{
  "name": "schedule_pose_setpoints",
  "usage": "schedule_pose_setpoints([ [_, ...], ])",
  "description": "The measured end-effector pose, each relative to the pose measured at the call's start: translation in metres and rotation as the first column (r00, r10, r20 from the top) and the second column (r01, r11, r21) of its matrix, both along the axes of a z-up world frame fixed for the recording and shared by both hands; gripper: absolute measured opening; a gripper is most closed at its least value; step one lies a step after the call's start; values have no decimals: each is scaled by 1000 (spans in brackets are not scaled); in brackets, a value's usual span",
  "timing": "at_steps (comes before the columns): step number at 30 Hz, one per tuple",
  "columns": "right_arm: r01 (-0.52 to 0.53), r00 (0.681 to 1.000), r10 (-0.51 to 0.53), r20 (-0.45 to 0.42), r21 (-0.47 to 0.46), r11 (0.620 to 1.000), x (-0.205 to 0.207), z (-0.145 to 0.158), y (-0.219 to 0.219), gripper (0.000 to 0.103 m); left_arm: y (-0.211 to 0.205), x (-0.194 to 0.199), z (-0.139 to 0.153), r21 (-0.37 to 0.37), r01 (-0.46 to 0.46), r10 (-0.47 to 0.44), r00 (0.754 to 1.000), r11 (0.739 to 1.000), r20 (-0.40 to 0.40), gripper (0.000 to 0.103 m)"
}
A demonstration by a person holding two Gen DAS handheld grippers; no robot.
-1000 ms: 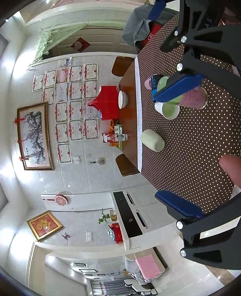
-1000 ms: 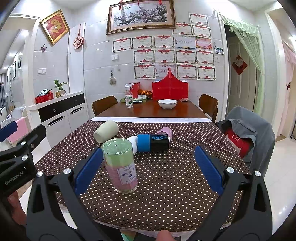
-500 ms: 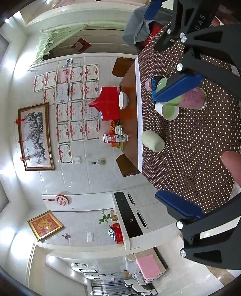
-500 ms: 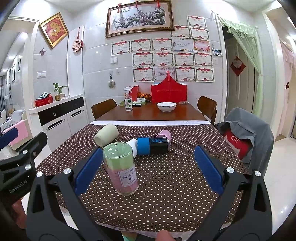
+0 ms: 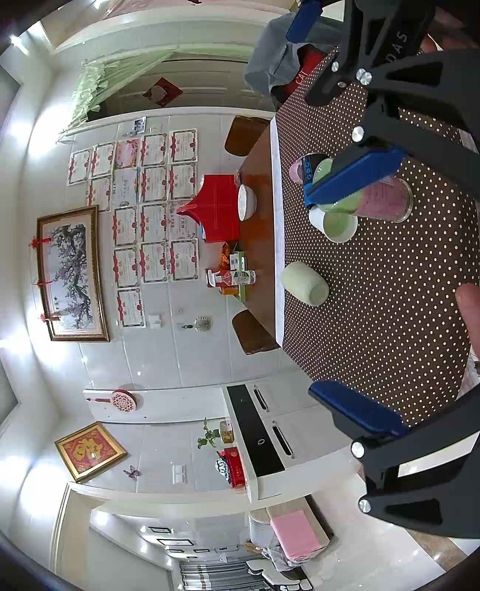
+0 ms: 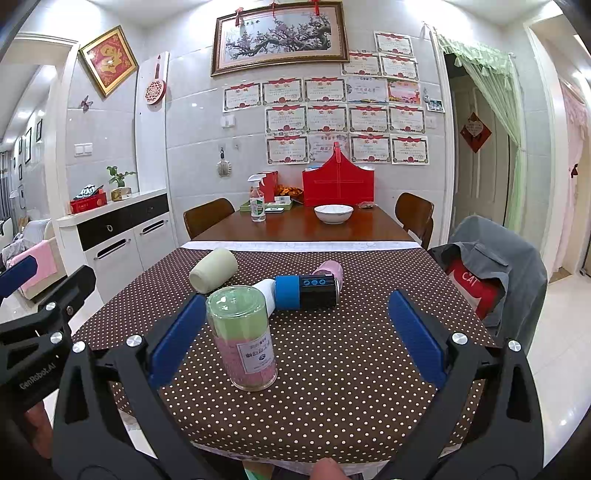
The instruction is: Flip cup upside down
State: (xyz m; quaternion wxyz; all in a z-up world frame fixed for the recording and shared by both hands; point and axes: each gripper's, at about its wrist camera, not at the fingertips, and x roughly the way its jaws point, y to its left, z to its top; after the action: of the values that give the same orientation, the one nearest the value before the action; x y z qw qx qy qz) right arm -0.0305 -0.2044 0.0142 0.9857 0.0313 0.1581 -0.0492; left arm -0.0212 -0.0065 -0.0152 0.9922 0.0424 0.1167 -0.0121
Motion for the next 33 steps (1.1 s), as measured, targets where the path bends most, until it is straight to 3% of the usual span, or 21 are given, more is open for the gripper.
schedule_pose_setpoints([
  [33,-5,1000,5,-4,5,1000,2,2,2,97,-6,0,-1,1,4,-4,1000,1000,-9,95],
])
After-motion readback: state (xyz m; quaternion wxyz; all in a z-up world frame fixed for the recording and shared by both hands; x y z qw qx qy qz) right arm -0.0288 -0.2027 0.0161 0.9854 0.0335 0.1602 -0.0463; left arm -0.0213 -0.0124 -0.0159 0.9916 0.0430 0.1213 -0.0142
